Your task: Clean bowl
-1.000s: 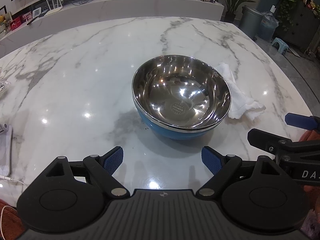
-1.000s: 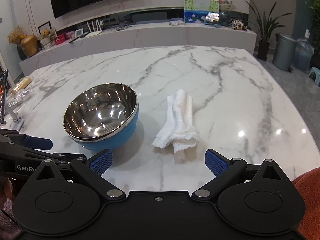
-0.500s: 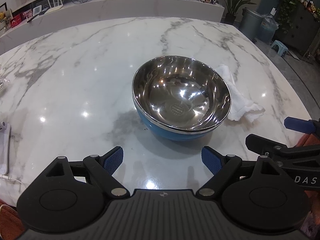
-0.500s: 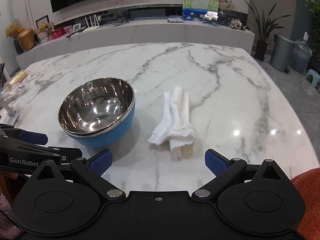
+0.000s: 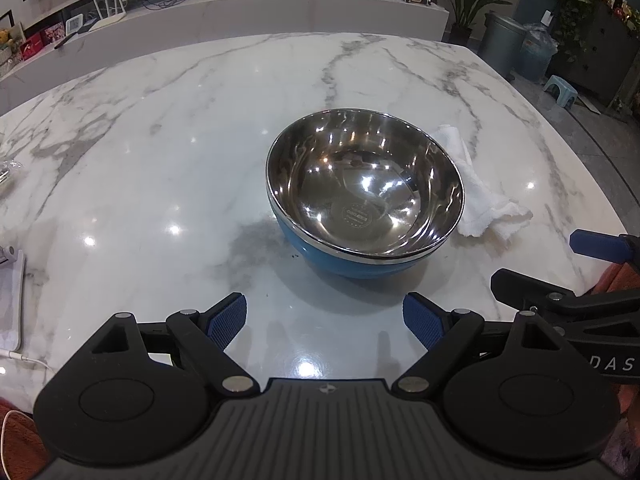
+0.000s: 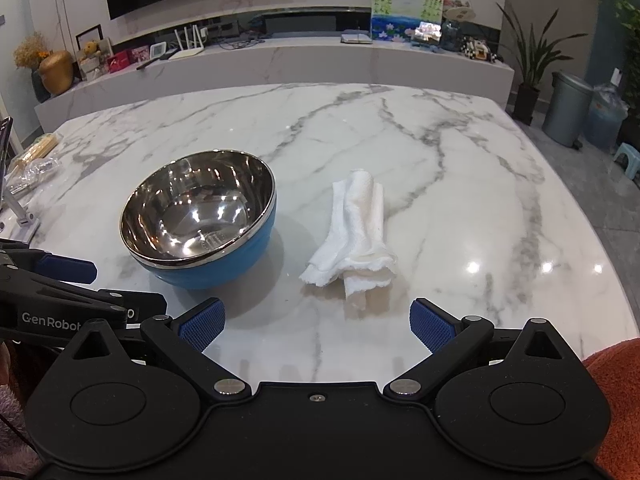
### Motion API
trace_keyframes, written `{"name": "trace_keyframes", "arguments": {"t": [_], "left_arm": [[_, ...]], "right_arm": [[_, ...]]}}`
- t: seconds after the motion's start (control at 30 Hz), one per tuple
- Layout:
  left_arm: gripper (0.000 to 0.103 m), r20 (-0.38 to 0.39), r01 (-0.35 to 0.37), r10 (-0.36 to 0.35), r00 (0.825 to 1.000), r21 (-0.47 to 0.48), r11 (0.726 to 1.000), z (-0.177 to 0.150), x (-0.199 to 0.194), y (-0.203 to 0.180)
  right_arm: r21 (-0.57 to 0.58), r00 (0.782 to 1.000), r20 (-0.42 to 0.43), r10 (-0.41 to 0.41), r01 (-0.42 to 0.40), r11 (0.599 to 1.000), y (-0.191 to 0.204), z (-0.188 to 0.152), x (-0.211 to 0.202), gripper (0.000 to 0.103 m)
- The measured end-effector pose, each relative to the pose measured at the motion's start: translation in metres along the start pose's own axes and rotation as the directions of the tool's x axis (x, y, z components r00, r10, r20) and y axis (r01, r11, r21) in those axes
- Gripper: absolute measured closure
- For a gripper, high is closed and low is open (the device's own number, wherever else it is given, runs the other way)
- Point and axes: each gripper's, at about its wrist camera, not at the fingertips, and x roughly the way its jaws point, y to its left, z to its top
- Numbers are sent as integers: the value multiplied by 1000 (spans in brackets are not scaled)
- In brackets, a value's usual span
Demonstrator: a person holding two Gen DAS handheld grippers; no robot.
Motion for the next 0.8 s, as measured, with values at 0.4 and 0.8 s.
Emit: {"name": "trace_keyframes", "arguments": {"t": [0.4, 0.8], "left_arm": [[18, 28, -18, 17, 999, 29, 999, 0, -7, 0], [18, 90, -22, 19, 996, 26, 999, 7, -20, 5]], "right_arm": [[-2, 1000, 18, -7, 7, 1000, 1, 1, -3, 4], [-3, 999, 39, -24, 24, 1000, -2, 6, -7, 4]]}}
